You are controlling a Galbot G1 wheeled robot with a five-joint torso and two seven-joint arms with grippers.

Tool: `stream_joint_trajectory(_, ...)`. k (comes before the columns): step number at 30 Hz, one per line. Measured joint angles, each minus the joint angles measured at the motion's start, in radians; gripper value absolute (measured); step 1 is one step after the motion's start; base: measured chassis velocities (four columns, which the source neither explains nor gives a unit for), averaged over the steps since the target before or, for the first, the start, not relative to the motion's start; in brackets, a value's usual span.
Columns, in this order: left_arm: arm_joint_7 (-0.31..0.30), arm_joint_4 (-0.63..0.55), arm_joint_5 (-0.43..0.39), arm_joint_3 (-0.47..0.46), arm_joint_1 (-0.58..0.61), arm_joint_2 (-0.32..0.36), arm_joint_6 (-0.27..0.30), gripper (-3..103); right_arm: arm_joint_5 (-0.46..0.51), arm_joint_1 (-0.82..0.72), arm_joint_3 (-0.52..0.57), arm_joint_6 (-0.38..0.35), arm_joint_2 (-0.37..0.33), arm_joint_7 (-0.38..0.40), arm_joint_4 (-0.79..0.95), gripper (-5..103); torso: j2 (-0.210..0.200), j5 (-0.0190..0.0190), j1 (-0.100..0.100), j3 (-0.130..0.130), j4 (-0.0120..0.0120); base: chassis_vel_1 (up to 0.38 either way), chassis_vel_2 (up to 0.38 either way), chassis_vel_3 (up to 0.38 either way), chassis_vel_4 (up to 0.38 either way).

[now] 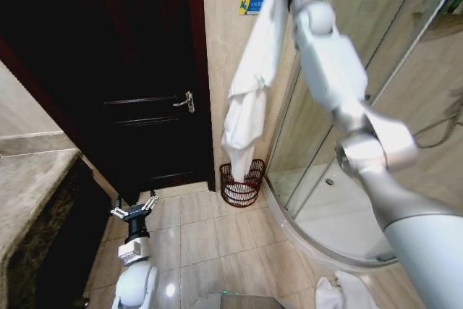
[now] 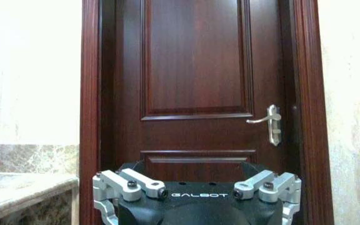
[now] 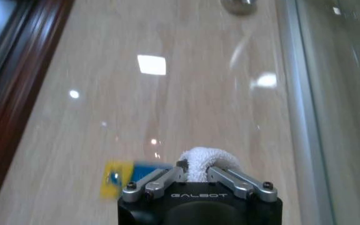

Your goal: Discard the used towel into the hamper.

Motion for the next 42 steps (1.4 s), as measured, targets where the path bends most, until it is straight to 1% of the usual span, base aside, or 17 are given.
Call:
stream_joint_trajectory(1, 0.000, 0.002, 0.003, 0.002, -0.002, -0.001, 0.000, 100, 0.004, -0.032, 0.002, -0.001, -0.012, 0.003, 0.029, 3, 0.000, -0.0002, 0.000, 0.000, 0.0002, 0.000, 0.000, 0.000, 0.000)
stream_joint_trajectory(2, 0.000, 0.002, 0.003, 0.002, -0.002, -0.001, 0.000, 100, 0.004, -0.032, 0.002, -0.001, -0.012, 0.003, 0.029, 3, 0.000, -0.0002, 0.000, 0.000, 0.0002, 0.000, 0.000, 0.000, 0.000)
stream_joint_trajectory(4, 0.001, 0.006, 0.011, 0.006, -0.001, -0.002, 0.001, 100, 0.007, -0.103, 0.013, -0.001, -0.035, 0.008, 0.081, 3, 0.000, -0.0003, 0.000, 0.000, 0.0006, 0.000, 0.000, 0.000, 0.000)
stream_joint_trajectory(9, 0.002, 0.008, 0.025, 0.009, 0.000, -0.005, 0.002, 100, 0.006, -0.178, 0.026, 0.004, -0.053, 0.010, 0.129, 3, 0.000, -0.0005, 0.000, 0.000, 0.0006, 0.000, 0.000, 0.000, 0.000)
stream_joint_trajectory(11, 0.002, 0.008, 0.026, 0.010, 0.000, -0.005, 0.003, 100, 0.005, -0.186, 0.027, 0.005, -0.053, 0.011, 0.134, 3, 0.000, -0.0004, 0.000, 0.000, 0.0006, 0.000, 0.000, 0.000, 0.000)
stream_joint_trajectory(16, 0.002, 0.005, 0.036, 0.012, -0.002, -0.012, 0.013, 100, 0.003, -0.290, 0.034, 0.020, -0.067, 0.014, 0.190, 3, 0.000, -0.0005, 0.000, 0.000, 0.0004, 0.000, 0.000, 0.000, 0.000)
stream_joint_trajectory(20, 0.002, 0.021, 0.043, 0.010, -0.007, -0.020, 0.008, 100, 0.004, -0.308, 0.021, 0.029, -0.061, 0.013, 0.214, 3, 0.000, -0.0008, 0.000, 0.000, 0.0004, 0.000, 0.000, 0.000, 0.000)
stream_joint_trajectory(24, 0.001, 0.023, 0.053, 0.011, -0.007, -0.028, 0.005, 100, 0.021, -0.296, 0.012, 0.032, -0.039, 0.015, 0.219, 3, 0.000, -0.0006, 0.000, 0.000, 0.0006, 0.000, 0.000, 0.000, 0.000)
stream_joint_trajectory(26, 0.002, 0.023, 0.064, 0.015, -0.006, -0.035, 0.005, 100, 0.024, -0.264, 0.020, 0.050, -0.011, 0.021, 0.185, 3, 0.000, -0.0017, 0.000, -0.001, 0.0011, 0.000, 0.000, 0.000, 0.000)
stream_joint_trajectory(28, 0.002, 0.021, 0.067, 0.016, -0.006, -0.039, 0.005, 100, 0.019, -0.262, 0.022, 0.063, -0.005, 0.022, 0.167, 3, 0.000, -0.0021, -0.001, -0.001, 0.0012, 0.000, 0.000, 0.000, 0.000)
stream_joint_trajectory(30, 0.002, 0.017, 0.072, 0.018, -0.005, -0.044, 0.004, 100, -0.008, -0.299, 0.022, 0.090, -0.008, 0.015, 0.140, 3, 0.000, -0.0011, 0.000, -0.001, 0.0010, 0.000, 0.000, 0.000, 0.000)
stream_joint_trajectory(31, 0.002, 0.017, 0.072, 0.018, -0.005, -0.044, 0.004, 100, -0.008, -0.299, 0.022, 0.090, -0.008, 0.015, 0.140, 3, 0.000, -0.0011, 0.000, -0.001, 0.0010, 0.000, 0.000, 0.000, 0.000)
stream_joint_trajectory(32, 0.002, 0.016, 0.077, 0.020, -0.003, -0.046, 0.004, 100, -0.025, -0.339, 0.023, 0.108, -0.012, 0.009, 0.130, 3, 0.000, -0.0005, 0.000, 0.000, 0.0003, 0.000, 0.000, 0.000, 0.000)
stream_joint_trajectory(34, 0.003, 0.018, 0.081, 0.023, -0.003, -0.046, 0.003, 100, -0.038, -0.395, 0.037, 0.134, -0.011, 0.004, 0.121, 3, 0.000, -0.0002, 0.000, 0.000, 0.0000, 0.000, 0.000, 0.000, 0.000)
stream_joint_trajectory(35, 0.003, 0.018, 0.081, 0.023, -0.003, -0.046, 0.003, 100, -0.038, -0.395, 0.037, 0.134, -0.011, 0.004, 0.121, 3, 0.000, -0.0002, 0.000, 0.000, 0.0000, 0.000, 0.000, 0.000, 0.000)
stream_joint_trajectory(38, 0.005, 0.022, 0.090, 0.029, -0.007, -0.046, 0.003, 100, -0.065, -0.439, 0.067, 0.172, 0.001, 0.002, 0.107, 3, 0.000, -0.0005, 0.000, 0.000, 0.0002, 0.000, 0.000, 0.000, 0.000)
stream_joint_trajectory(42, 0.008, 0.020, 0.091, 0.032, -0.006, -0.046, 0.004, 100, -0.089, -0.452, 0.082, 0.191, 0.011, -0.002, 0.080, 3, 0.000, -0.0006, 0.000, 0.000, 0.0005, 0.000, 0.000, 0.000, 0.000)
